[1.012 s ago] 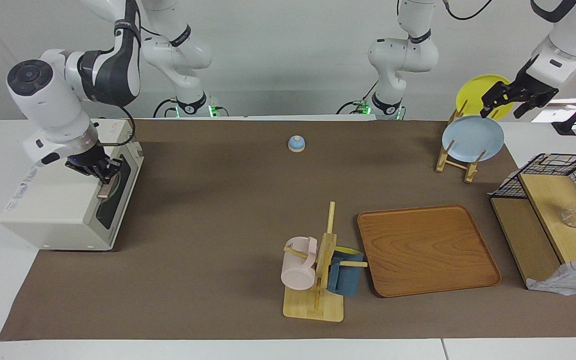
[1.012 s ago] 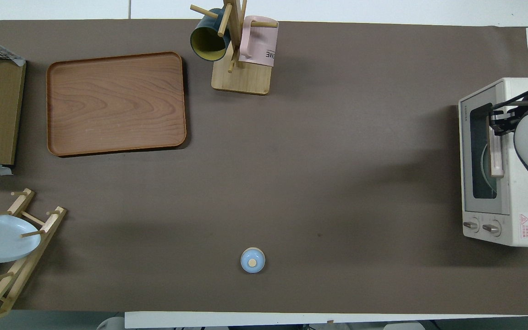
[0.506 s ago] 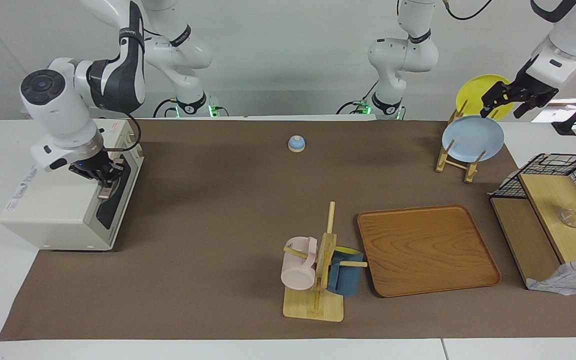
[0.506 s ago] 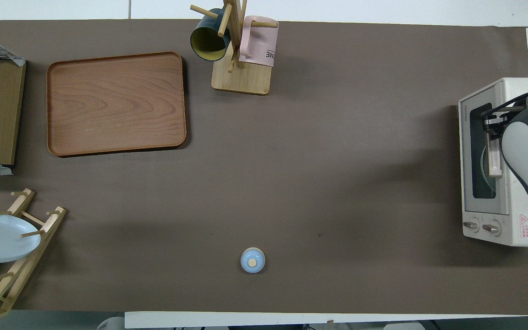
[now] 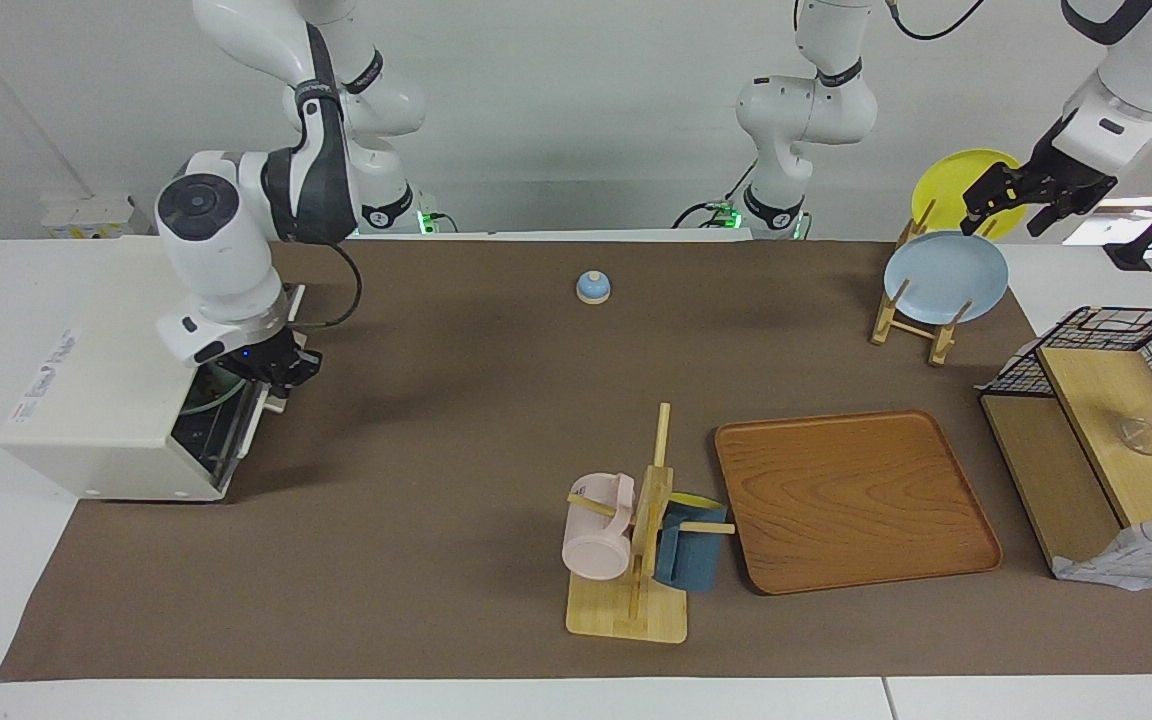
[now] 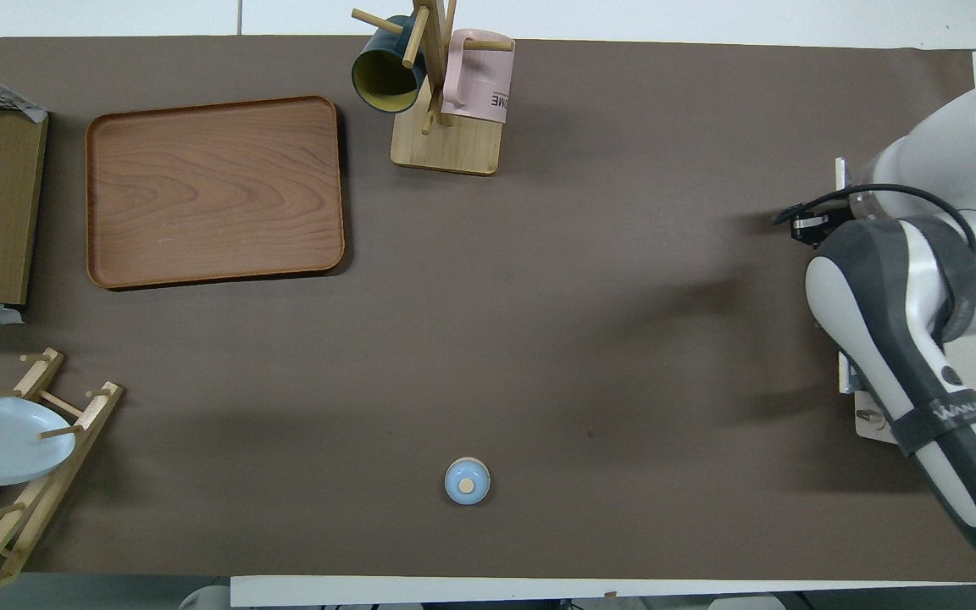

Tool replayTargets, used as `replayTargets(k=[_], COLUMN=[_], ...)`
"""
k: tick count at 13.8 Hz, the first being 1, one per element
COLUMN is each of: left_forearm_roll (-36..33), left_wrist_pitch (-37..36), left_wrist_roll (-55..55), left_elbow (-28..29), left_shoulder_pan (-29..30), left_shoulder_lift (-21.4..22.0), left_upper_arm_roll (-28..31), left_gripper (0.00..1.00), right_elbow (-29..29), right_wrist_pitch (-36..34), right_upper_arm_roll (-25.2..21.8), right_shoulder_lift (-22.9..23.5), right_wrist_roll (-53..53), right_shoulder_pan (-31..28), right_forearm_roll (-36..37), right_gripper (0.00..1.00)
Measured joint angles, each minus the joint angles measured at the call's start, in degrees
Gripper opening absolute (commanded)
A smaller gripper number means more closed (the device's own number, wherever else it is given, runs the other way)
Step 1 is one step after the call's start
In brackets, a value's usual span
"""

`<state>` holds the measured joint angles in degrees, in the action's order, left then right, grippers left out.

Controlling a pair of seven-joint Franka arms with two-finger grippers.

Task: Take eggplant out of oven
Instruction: 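Reach the right gripper into the oven toward the green plate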

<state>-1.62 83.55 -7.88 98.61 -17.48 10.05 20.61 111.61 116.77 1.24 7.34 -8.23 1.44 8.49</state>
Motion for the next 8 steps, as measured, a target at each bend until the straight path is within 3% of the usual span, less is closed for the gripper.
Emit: replayTargets(k=[8], left_forearm_roll=[0.0], left_wrist_pitch=[0.0], left_wrist_roll=[0.0], left_elbow=[0.0], left_shoulder_pan=[0.0], left_shoulder_lift=[0.0], left_upper_arm_roll=[0.0], left_gripper=[1.0], right_elbow=[1.3], right_wrist_pitch=[6.5], right_upper_arm_roll=[0.6], right_shoulder_lift=[7.1], right_wrist_roll=[-1.9], right_shoulder_pan=[1.4], right_forearm_roll=[-3.1], right_gripper=[0.02])
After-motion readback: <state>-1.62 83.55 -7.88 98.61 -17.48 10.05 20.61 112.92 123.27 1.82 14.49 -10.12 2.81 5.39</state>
